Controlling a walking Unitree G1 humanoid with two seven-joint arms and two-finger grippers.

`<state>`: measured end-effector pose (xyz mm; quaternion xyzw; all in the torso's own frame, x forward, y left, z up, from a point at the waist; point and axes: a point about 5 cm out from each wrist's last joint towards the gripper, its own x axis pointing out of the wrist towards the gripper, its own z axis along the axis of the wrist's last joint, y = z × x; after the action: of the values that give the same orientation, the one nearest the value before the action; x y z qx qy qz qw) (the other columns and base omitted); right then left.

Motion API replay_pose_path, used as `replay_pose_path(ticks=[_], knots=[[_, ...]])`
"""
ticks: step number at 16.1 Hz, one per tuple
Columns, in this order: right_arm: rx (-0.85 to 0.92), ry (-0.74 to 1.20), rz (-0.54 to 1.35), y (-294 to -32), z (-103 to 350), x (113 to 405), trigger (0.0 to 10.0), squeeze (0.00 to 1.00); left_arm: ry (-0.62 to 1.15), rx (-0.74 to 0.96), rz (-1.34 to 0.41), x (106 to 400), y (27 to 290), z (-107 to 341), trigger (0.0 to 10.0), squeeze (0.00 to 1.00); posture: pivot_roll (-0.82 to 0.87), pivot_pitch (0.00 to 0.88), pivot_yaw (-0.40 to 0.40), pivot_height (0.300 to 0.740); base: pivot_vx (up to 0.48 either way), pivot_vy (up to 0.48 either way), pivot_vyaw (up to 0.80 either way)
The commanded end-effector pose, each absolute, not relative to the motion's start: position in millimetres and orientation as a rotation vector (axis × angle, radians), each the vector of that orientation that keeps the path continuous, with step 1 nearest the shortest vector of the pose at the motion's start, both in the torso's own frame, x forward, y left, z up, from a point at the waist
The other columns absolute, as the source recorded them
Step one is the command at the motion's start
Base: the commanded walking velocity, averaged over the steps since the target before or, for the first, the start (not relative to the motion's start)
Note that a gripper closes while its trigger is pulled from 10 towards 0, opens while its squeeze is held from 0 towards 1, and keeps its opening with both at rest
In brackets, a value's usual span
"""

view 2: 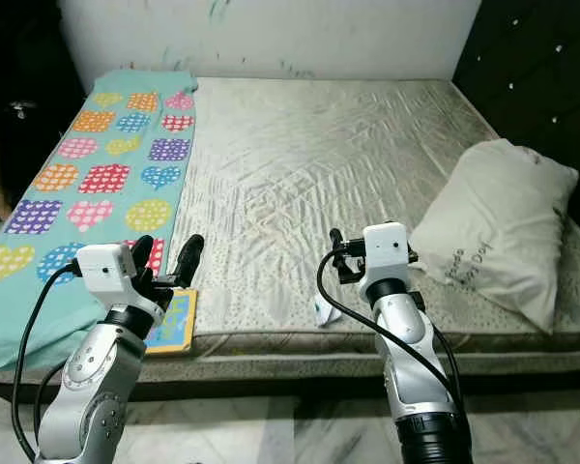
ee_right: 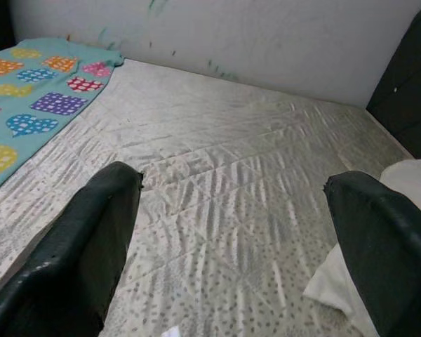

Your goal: Clean up the room

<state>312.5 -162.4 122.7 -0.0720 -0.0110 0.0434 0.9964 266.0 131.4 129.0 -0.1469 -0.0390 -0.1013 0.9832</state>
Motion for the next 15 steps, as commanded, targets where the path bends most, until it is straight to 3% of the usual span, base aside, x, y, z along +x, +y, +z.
replay_pose_path(ticks=[1, 12, 15], knots=[[-0.145, -0.042, 0.084, -163.0, 127.6, 314.5, 10.0, 0.00, -0.095, -0.299, -0.205, 265.9, 132.2, 132.5, 10.0, 0.00, -0.05, 0.053, -0.023, 0.740, 0.277, 0.000, 0.00], [-0.149, -0.046, 0.064, -166.7, 127.6, 314.3, 10.0, 0.00, -0.088, -0.296, -0.207, 267.1, 132.3, 131.9, 10.0, 0.00, -0.05, 0.058, -0.016, 0.740, 0.280, 0.000, 0.00], [-0.151, -0.046, 0.060, -168.0, 127.3, 314.2, 10.0, 0.00, -0.081, -0.299, -0.194, 267.1, 131.7, 130.6, 10.0, 0.00, -0.05, 0.058, -0.019, 0.740, 0.000, 0.000, 0.00]])
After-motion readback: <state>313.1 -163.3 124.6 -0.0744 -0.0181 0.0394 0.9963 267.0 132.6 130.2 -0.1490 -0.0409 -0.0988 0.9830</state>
